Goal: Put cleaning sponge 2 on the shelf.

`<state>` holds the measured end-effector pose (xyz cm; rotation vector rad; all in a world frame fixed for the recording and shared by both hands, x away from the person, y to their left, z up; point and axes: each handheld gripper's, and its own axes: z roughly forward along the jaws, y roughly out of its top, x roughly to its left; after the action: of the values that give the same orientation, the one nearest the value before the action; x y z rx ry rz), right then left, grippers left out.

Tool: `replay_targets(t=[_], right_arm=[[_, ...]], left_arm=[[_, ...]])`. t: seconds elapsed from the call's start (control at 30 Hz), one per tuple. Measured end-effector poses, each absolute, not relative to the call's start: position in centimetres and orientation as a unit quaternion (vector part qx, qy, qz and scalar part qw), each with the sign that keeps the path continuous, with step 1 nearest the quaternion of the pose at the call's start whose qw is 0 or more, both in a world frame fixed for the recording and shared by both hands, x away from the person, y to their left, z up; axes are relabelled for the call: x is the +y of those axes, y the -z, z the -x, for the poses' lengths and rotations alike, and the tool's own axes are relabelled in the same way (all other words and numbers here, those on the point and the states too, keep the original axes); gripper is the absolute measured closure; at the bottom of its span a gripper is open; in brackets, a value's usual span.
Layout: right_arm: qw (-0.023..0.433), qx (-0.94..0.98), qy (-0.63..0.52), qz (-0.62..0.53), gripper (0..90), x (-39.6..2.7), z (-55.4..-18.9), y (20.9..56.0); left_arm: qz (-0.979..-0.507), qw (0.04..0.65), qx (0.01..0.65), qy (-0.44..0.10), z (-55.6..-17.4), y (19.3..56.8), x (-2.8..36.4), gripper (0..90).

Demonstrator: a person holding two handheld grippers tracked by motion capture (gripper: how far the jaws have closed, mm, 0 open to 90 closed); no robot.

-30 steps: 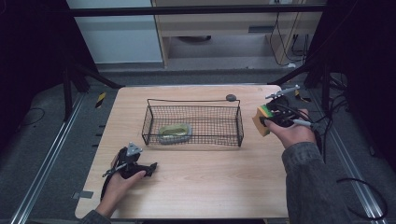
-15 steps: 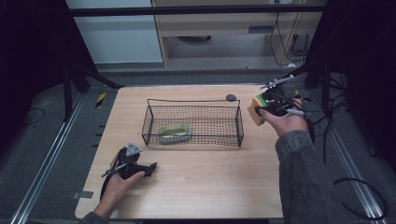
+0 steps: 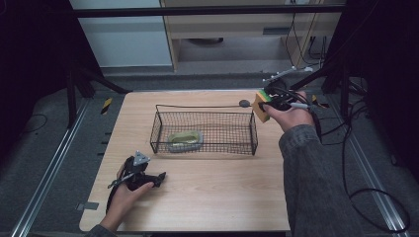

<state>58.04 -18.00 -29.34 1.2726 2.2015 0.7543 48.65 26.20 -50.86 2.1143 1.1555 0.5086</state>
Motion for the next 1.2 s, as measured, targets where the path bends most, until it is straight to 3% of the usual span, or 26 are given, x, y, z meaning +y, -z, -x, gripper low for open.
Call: replay_targets(t=[0.4, 1.2], right_arm=[[0.199, 0.812, -0.292, -0.464, 64.8, -16.5, -60.3, 33.0], [0.178, 0.831, -0.266, -0.454, 64.7, -15.0, -62.6, 37.2]], left_arm=[[-0.809, 0.334, 0.443, -0.195, -48.7, 50.9, 26.2, 0.0], [-0.809, 0.336, 0.442, -0.194, -48.7, 50.9, 26.2, 0.0]])
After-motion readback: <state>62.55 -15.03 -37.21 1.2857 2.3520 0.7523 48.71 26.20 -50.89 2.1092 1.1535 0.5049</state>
